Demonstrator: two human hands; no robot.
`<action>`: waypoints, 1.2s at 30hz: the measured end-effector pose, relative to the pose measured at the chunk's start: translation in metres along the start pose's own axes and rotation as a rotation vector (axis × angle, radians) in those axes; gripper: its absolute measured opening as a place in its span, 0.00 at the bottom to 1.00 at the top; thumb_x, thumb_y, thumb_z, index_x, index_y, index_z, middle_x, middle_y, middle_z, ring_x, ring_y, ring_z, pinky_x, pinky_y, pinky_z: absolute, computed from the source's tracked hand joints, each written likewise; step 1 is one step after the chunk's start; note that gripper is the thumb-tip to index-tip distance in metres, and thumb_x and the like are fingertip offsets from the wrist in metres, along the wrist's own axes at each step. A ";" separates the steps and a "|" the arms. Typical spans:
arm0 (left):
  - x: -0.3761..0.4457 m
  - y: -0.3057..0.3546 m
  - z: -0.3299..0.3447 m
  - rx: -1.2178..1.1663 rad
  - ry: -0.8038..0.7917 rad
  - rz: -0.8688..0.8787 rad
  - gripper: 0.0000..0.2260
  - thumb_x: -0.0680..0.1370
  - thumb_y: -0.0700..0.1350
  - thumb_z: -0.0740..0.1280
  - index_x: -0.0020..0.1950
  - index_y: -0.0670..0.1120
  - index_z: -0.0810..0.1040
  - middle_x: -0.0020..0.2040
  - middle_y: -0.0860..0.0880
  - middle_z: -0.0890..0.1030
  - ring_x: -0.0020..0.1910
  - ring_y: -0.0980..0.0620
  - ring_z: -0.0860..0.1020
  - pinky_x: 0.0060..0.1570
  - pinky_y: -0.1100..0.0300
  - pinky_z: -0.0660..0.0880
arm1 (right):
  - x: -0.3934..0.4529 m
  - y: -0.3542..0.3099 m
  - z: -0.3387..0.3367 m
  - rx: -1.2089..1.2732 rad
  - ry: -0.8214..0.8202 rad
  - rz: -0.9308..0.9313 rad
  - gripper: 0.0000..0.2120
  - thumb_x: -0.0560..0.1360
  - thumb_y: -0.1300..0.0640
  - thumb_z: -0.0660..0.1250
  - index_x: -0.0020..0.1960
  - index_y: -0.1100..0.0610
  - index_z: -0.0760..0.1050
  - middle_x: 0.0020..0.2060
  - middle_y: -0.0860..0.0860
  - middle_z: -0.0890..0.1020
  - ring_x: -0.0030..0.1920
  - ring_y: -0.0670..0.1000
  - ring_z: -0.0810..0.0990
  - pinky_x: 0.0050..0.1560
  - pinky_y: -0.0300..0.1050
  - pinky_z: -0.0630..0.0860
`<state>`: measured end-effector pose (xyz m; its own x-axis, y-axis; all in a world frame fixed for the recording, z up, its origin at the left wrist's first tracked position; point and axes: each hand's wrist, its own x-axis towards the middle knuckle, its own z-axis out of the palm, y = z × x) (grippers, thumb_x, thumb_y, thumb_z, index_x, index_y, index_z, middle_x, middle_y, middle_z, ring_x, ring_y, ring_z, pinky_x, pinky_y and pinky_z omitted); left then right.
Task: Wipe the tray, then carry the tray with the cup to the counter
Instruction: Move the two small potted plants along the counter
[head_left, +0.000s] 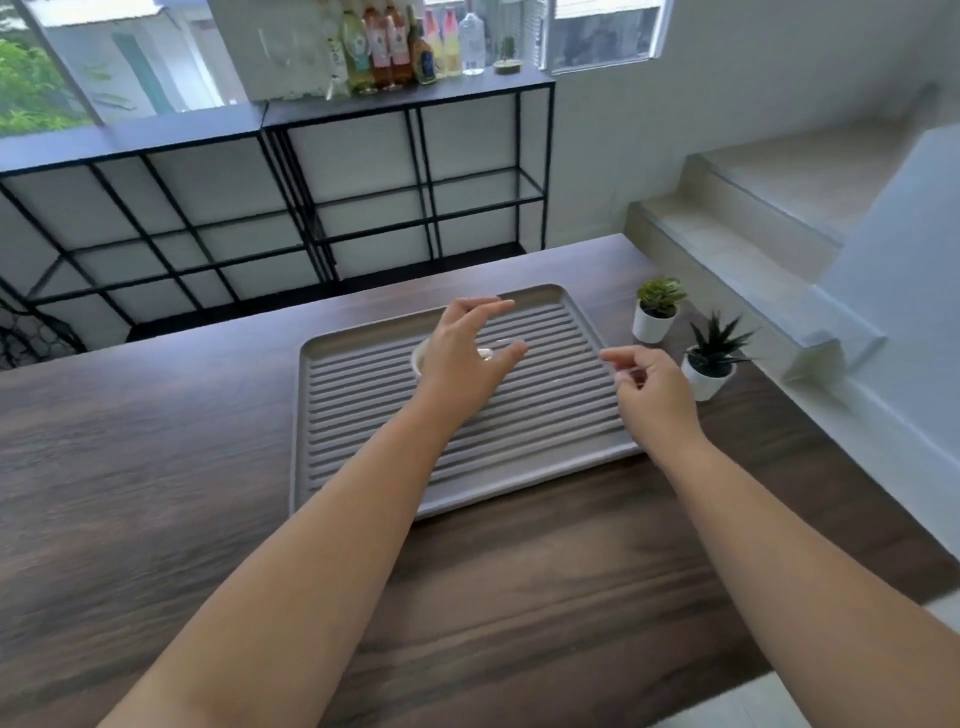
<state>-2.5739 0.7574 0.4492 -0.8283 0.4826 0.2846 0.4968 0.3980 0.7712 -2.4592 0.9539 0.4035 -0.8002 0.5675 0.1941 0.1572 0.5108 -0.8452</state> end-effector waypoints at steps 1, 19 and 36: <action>0.002 0.007 0.010 -0.003 -0.026 0.024 0.20 0.74 0.52 0.73 0.65 0.55 0.77 0.61 0.58 0.73 0.58 0.61 0.72 0.59 0.66 0.67 | -0.007 0.007 -0.011 -0.026 0.029 0.024 0.18 0.74 0.65 0.60 0.50 0.42 0.77 0.46 0.49 0.77 0.42 0.42 0.77 0.45 0.38 0.71; 0.053 0.028 0.150 -0.153 -0.261 -0.265 0.34 0.73 0.51 0.74 0.75 0.49 0.64 0.70 0.51 0.73 0.62 0.53 0.74 0.61 0.54 0.74 | -0.021 0.086 -0.111 -0.144 0.041 0.370 0.35 0.64 0.41 0.75 0.67 0.50 0.68 0.52 0.47 0.76 0.50 0.48 0.77 0.51 0.44 0.74; 0.101 0.045 0.214 -0.120 -0.212 -0.351 0.37 0.63 0.47 0.78 0.70 0.50 0.70 0.63 0.52 0.78 0.59 0.50 0.77 0.60 0.49 0.76 | 0.055 0.106 -0.112 0.017 -0.254 0.109 0.37 0.60 0.49 0.80 0.65 0.54 0.71 0.51 0.51 0.79 0.43 0.44 0.78 0.43 0.33 0.70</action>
<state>-2.5795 0.9915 0.3909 -0.8639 0.4888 -0.1212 0.1501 0.4796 0.8645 -2.4217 1.1112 0.3804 -0.8989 0.4373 -0.0273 0.2421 0.4438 -0.8628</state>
